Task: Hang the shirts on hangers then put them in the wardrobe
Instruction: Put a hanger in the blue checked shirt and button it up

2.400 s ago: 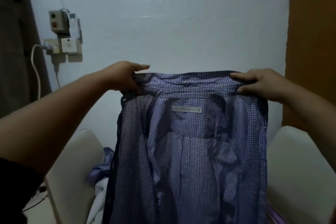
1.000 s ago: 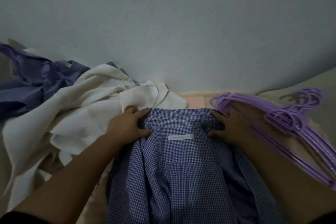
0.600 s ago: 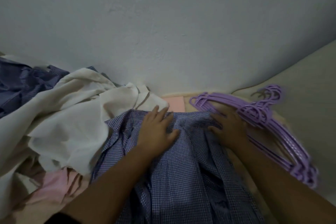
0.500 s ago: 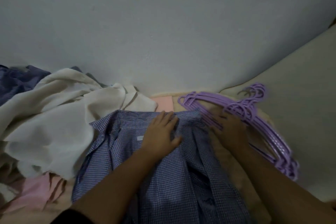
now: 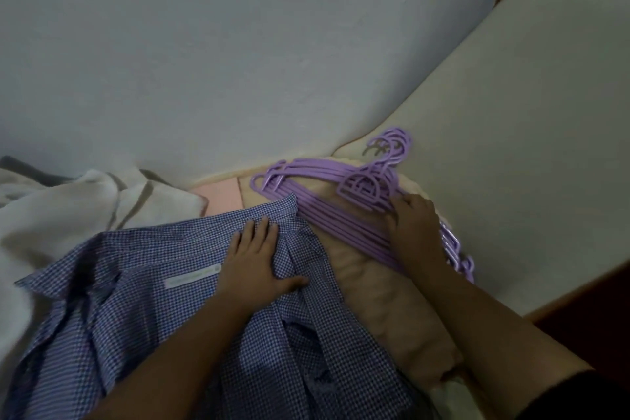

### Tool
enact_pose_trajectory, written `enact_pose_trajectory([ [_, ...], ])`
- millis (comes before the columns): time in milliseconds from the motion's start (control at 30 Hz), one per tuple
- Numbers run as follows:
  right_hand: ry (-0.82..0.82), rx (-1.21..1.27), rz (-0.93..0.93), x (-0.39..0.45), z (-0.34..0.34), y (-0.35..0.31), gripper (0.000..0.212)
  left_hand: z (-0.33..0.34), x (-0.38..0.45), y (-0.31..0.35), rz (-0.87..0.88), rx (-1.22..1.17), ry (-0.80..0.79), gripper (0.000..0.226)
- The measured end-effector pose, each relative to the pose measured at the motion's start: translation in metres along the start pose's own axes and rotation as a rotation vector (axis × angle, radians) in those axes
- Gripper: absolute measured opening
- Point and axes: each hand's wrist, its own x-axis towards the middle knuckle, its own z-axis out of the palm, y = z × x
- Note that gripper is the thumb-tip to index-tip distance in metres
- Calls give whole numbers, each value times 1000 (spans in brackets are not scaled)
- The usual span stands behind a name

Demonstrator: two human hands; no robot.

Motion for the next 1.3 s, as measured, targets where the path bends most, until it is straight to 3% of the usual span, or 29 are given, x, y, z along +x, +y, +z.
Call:
enact_pose_trajectory([
  [167,45,-69,-79,1,-2,0,39,5,4,-2,5,-36,6,139],
  [233,-26,-89,-105,-5,-1,0,65,5,6,-2,6,-35,-1,139],
  [333,-259,-122,-29,-14,-3,-3,114,3,7,-2,2,-33,-15,140],
  [433,-330,-110,-16,-15,-5,-2,130,2,10,-2,-4,-8,-38,142],
  [567,-352,-164,-56,-18,-4,2,127,4,12,-2,-6,-8,-47,142],
  [933,-182,-74,-7,-19,-15,4,106,-6,7,-4,21,-24,-87,140],
  [1133,-144,12,-22,-21,-30,-9,112,-25,-18,-16,17,-30,-60,127],
  [1300,-209,71,-129,-28,-37,-42,115,-47,-54,-37,-63,-51,-60,139],
])
